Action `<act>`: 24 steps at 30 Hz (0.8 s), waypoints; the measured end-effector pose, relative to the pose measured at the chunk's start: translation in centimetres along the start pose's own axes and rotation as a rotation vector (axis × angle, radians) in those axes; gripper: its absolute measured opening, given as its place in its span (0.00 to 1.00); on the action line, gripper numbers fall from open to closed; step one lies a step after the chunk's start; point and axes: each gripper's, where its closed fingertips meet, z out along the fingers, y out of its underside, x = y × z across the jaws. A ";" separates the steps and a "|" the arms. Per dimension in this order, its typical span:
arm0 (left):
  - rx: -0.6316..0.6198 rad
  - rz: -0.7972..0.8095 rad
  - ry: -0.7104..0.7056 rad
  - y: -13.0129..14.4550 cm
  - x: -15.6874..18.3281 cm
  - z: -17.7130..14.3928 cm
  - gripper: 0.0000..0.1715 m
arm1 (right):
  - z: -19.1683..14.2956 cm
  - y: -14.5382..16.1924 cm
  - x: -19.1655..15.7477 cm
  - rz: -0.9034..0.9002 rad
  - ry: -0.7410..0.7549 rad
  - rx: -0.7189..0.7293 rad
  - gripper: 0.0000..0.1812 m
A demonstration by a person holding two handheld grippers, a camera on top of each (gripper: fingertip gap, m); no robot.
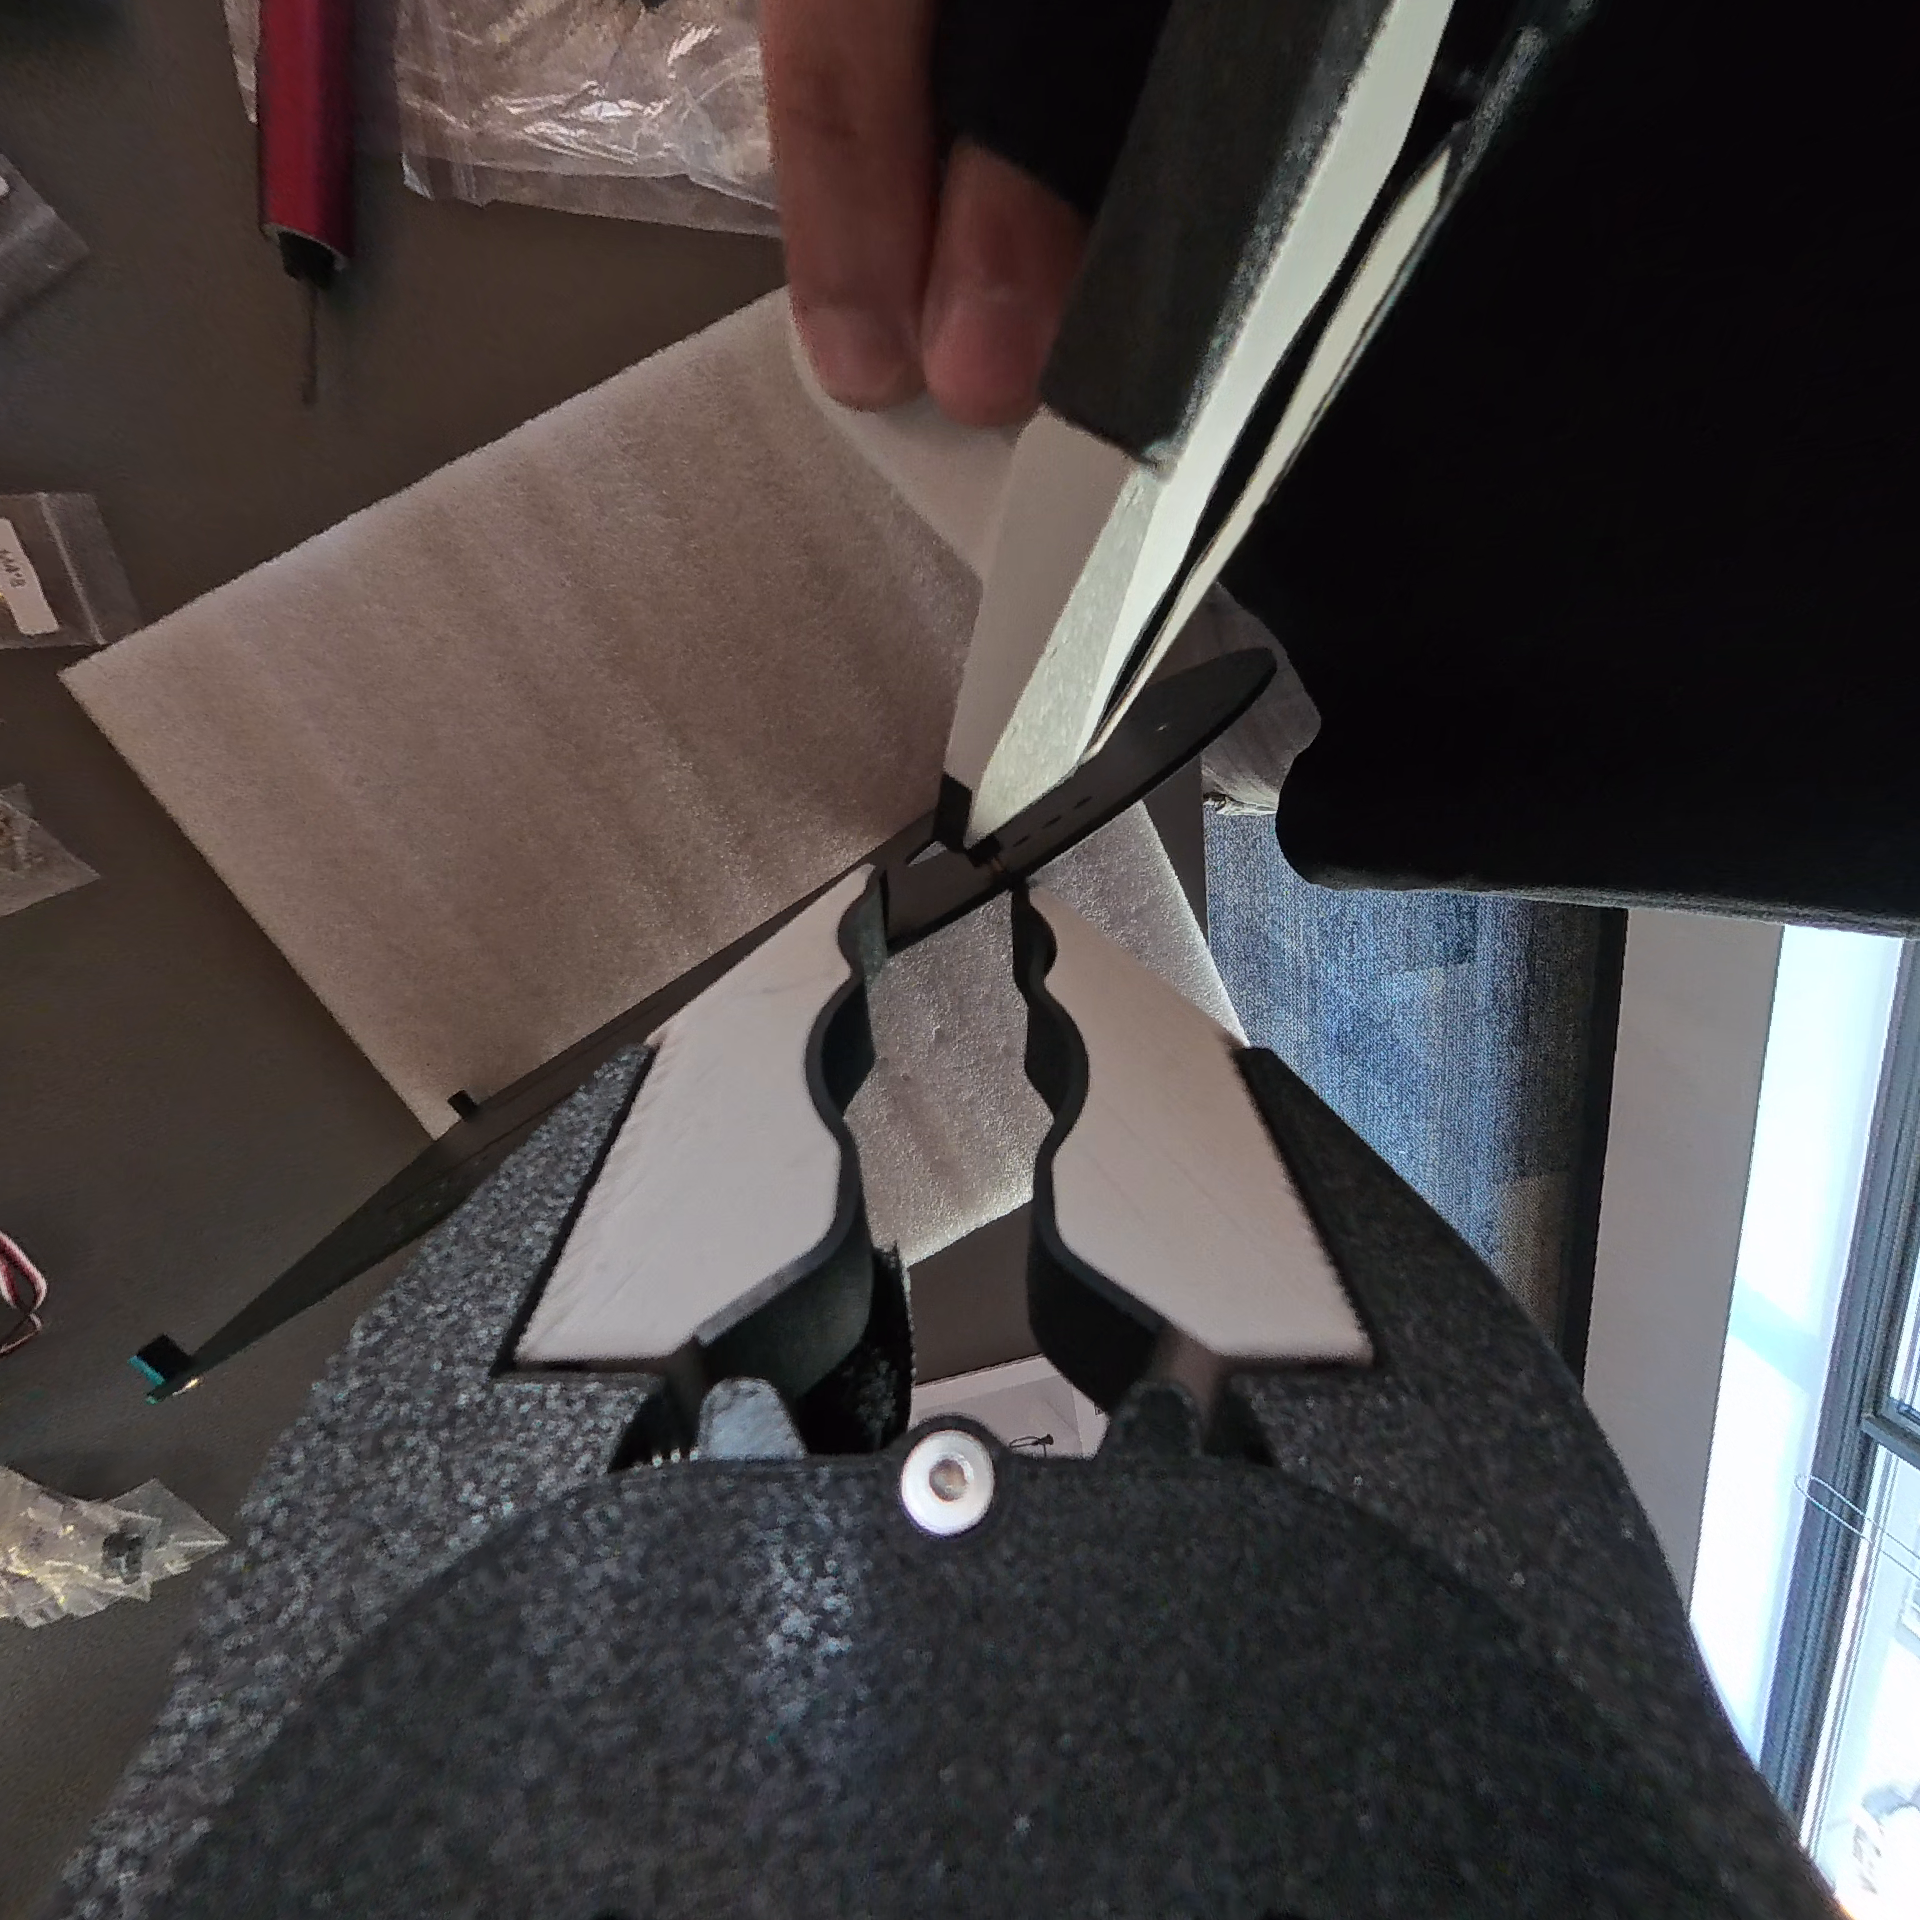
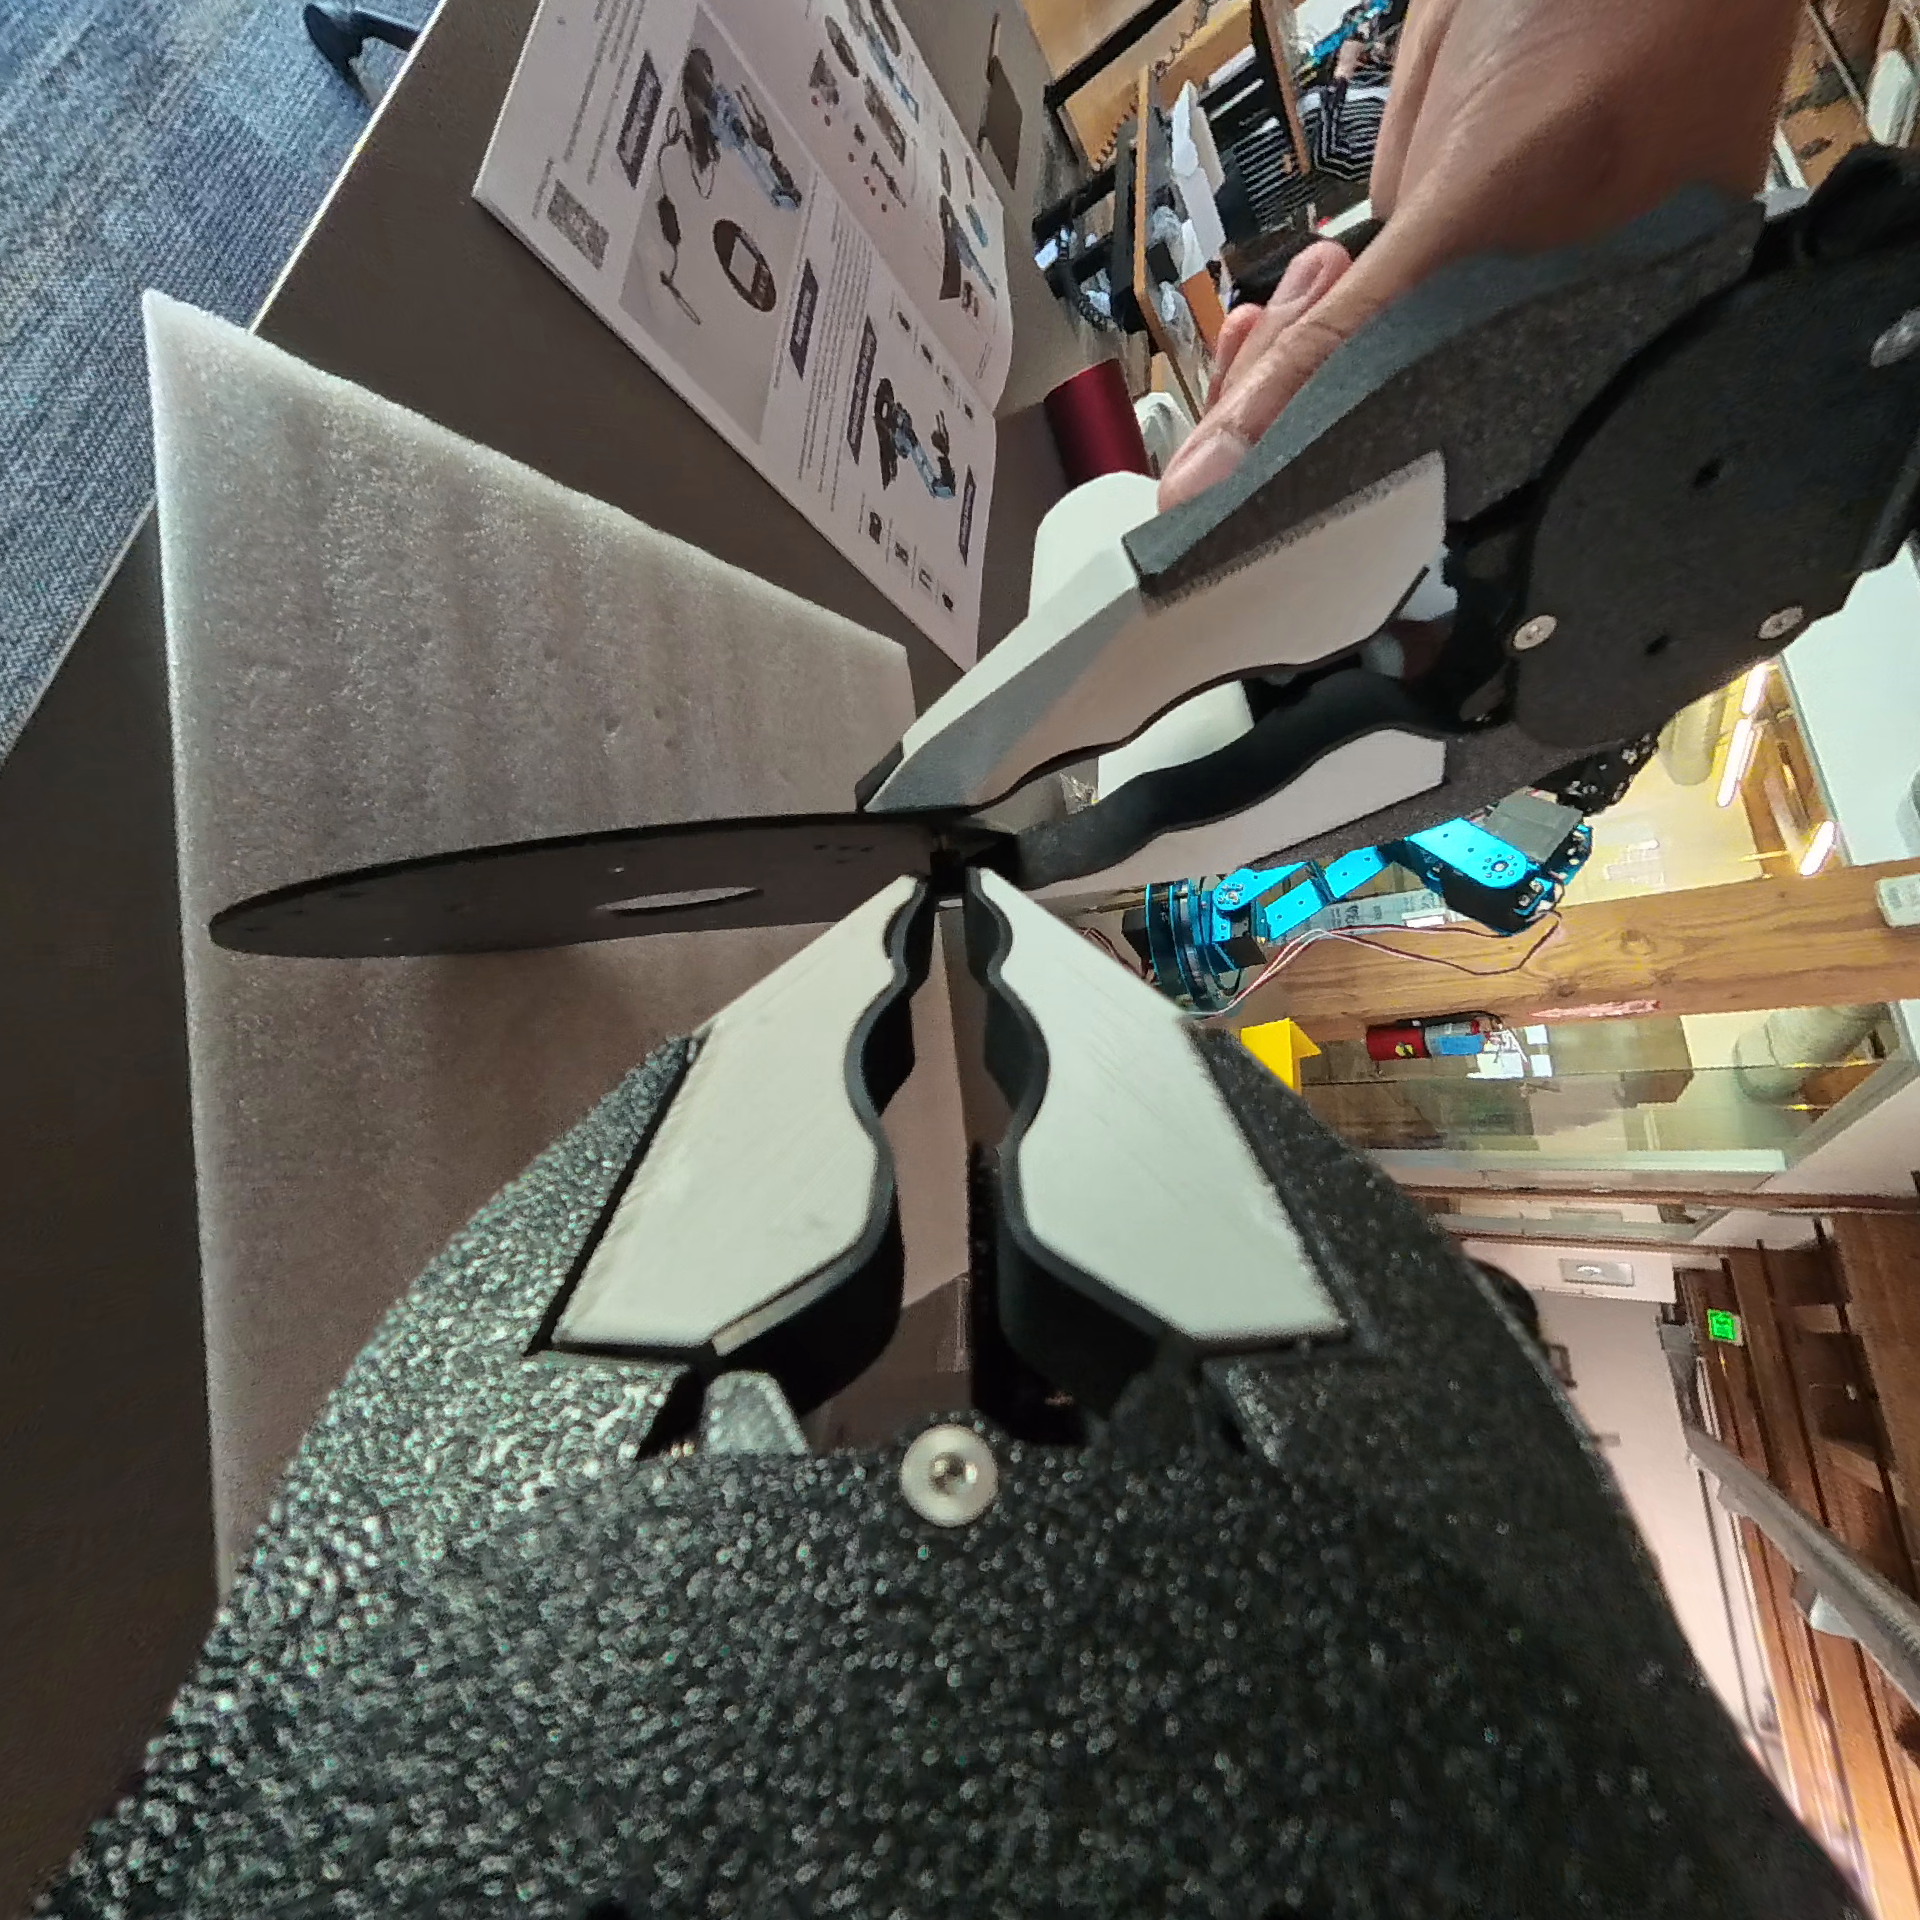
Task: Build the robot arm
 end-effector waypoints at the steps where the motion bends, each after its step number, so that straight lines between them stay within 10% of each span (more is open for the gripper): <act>1: -0.002 0.000 0.001 0.0 0.0 0.0 0.13 | 0.0 0.0 0.0 0.000 -0.017 0.006 0.02; 11: 0.004 0.002 0.000 -0.3 -0.2 0.1 0.13 | -0.4 0.2 -0.2 0.233 -0.405 0.070 0.03; 24: 0.016 -0.002 0.004 -0.4 -0.2 0.1 0.13 | -0.5 0.0 -0.4 0.953 -0.908 0.276 0.02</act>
